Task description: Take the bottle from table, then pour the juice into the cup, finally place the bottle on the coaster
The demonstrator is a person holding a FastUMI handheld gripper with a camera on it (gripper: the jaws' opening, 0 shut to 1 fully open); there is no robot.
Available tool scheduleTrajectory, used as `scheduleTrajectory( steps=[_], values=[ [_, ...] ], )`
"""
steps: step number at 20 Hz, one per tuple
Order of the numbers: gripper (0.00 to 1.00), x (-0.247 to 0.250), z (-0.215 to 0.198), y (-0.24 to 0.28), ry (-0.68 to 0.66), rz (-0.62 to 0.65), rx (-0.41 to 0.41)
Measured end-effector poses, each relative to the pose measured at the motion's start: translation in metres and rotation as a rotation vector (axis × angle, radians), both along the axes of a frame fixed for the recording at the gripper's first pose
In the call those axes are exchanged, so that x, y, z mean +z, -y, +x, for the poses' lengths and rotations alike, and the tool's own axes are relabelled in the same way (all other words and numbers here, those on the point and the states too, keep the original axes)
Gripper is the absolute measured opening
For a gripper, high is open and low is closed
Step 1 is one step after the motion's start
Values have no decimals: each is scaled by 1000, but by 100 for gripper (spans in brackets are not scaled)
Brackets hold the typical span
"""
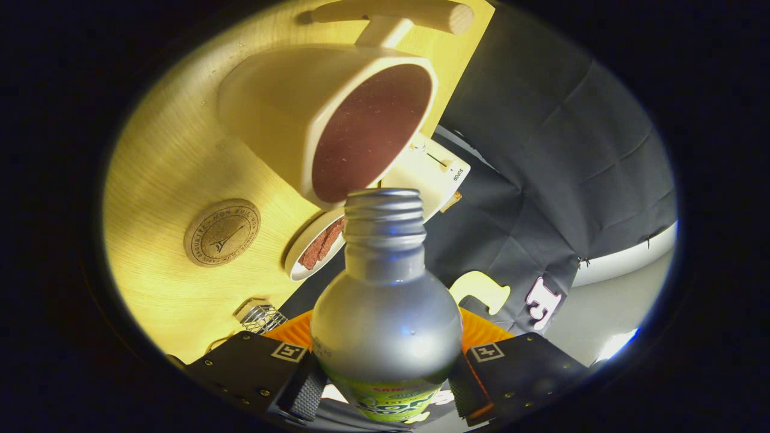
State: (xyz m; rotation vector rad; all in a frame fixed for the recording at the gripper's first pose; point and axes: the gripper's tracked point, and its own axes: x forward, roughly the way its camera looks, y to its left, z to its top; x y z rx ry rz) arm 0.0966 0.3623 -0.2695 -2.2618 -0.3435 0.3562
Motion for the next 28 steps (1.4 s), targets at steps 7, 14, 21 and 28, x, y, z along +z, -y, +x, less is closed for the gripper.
scheduleTrajectory(
  steps=[7,14,21,28],
  values=[
    [83,3,0,-1,2,56,-8],
    [82,-4,-1,1,-58,187,-53],
    [83,-19,-2,20,-109,342,-115],
    [83,-25,0,34,-171,649,-180]
  ],
)
